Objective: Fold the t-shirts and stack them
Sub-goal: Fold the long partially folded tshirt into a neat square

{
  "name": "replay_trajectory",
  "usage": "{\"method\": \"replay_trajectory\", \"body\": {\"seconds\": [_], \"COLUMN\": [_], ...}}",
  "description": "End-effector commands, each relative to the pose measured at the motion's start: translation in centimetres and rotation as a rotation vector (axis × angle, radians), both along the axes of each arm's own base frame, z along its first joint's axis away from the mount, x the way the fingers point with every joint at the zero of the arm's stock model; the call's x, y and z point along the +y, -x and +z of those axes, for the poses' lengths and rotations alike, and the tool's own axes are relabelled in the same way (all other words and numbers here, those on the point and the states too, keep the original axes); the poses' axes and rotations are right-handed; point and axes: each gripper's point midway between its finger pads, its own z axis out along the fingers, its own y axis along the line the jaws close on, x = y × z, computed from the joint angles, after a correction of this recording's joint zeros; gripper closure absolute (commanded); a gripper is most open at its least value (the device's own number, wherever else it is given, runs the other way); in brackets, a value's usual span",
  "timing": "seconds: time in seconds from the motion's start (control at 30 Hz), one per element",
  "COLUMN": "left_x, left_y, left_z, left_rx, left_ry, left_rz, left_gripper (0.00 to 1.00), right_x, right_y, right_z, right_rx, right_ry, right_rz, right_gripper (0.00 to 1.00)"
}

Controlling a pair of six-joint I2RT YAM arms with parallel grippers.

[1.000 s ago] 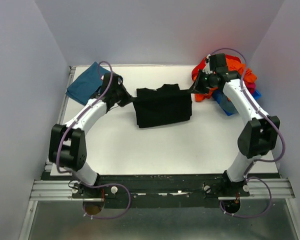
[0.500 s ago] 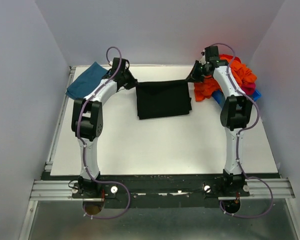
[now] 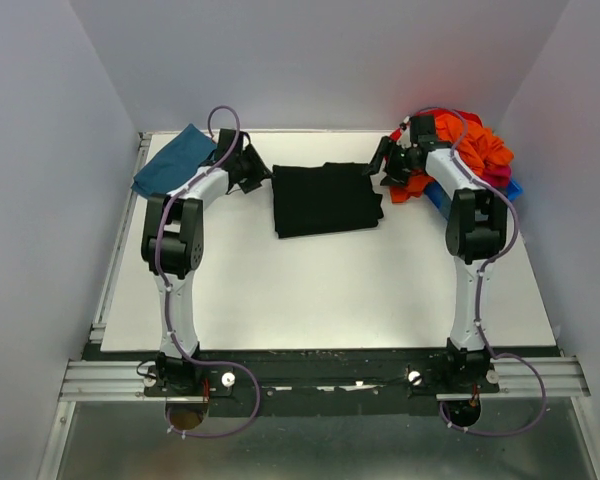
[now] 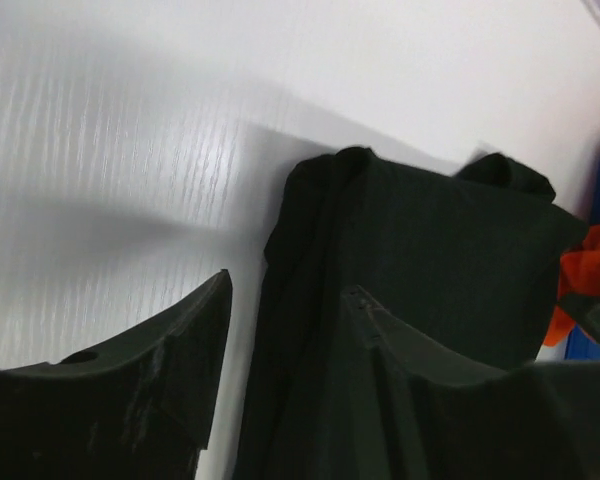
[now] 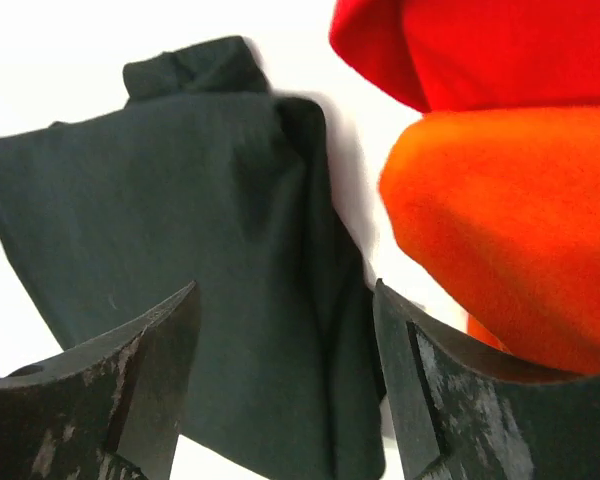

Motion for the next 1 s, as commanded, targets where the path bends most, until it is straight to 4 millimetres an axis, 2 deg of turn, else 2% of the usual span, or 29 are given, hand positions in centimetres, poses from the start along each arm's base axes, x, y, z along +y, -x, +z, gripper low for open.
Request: {"method": "replay_trajectory", "body": {"seconds": [0.0, 0.2, 0.43, 0.57, 0.6, 0.67, 0.7, 0.77, 0.8, 0.97], "left_x": [-1.0, -1.6, -2.2, -1.8, -1.5, -1.5, -1.5, -1.7, -1.8, -1.6], "left_y": [1.4, 1.8, 2.1, 2.3, 2.1, 2.0, 1.7, 1.1, 0.9, 0.4], "left_z": [0.1, -2.1, -5.2, -5.6, -5.8, -6.2, -6.2, -5.8, -5.7, -4.5], "left_rx": [-0.023, 0.020, 0.107, 0.112, 0.108, 0.107, 0.102, 0.076, 0.066, 0.022], "left_ry": [-0.029, -0.039, -0.024, -0.050, -0.059, -0.068, -0.069, -0.051, -0.042, -0.032], "left_rz": [-0.046, -0.065, -0.082, -0.067, -0.063, -0.070, -0.077, -0.103, -0.112, -0.137], "left_gripper": [0.45, 0.46, 0.62, 0.66, 0.67, 0.76, 0.81, 0.97, 1.00, 1.00], "right_x": [-0.7, -0.6, -0.2, -0.1, 0.0, 0.1, 0.1, -0.3, -0.3, -0.2], "right_y": [0.6, 2.0, 4.1, 5.9, 6.5, 7.6, 8.1, 9.4, 9.8, 10.8], "right_z": [1.1, 0.9, 2.3, 3.1, 2.9, 2.2, 1.5, -0.2, -0.9, -3.7], "right_rx": [-0.081, -0.069, -0.082, -0.097, -0.093, -0.075, -0.054, 0.018, 0.044, 0.124], "right_ry": [0.087, 0.131, 0.094, 0.106, 0.113, 0.143, 0.161, 0.221, 0.243, 0.303], "right_rz": [0.007, 0.000, -0.005, -0.007, -0.005, -0.006, -0.012, -0.032, -0.036, -0.039], "right_gripper": [0.25, 0.25, 0.27, 0.27, 0.27, 0.27, 0.27, 0.28, 0.30, 0.40]}}
